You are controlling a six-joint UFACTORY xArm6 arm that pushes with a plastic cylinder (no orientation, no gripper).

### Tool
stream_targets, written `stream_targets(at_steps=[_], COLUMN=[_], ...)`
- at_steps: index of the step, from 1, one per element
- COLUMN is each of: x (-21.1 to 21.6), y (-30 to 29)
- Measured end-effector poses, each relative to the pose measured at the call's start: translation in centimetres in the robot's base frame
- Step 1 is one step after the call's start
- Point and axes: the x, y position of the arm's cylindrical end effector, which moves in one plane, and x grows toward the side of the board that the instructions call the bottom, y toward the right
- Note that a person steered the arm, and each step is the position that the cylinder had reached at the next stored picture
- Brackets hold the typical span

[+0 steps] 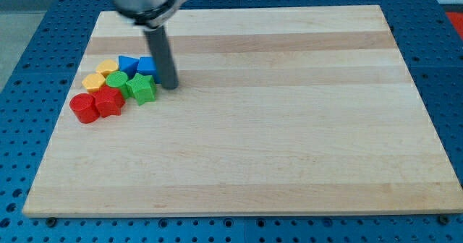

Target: Push the blue cube towards center of the board

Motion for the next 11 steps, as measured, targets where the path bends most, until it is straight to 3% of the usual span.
stream_targets(at_steps=[1, 2, 3, 4, 5, 6, 9, 10, 11], x=[-5.4, -9.4, -9.4, -5.2, -3.5, -2.6, -2.4, -2.4, -2.4], y=[2.4, -1.1, -10.2, -19.5, -19.7, -18.1, -3.3, -0.8, -2.3])
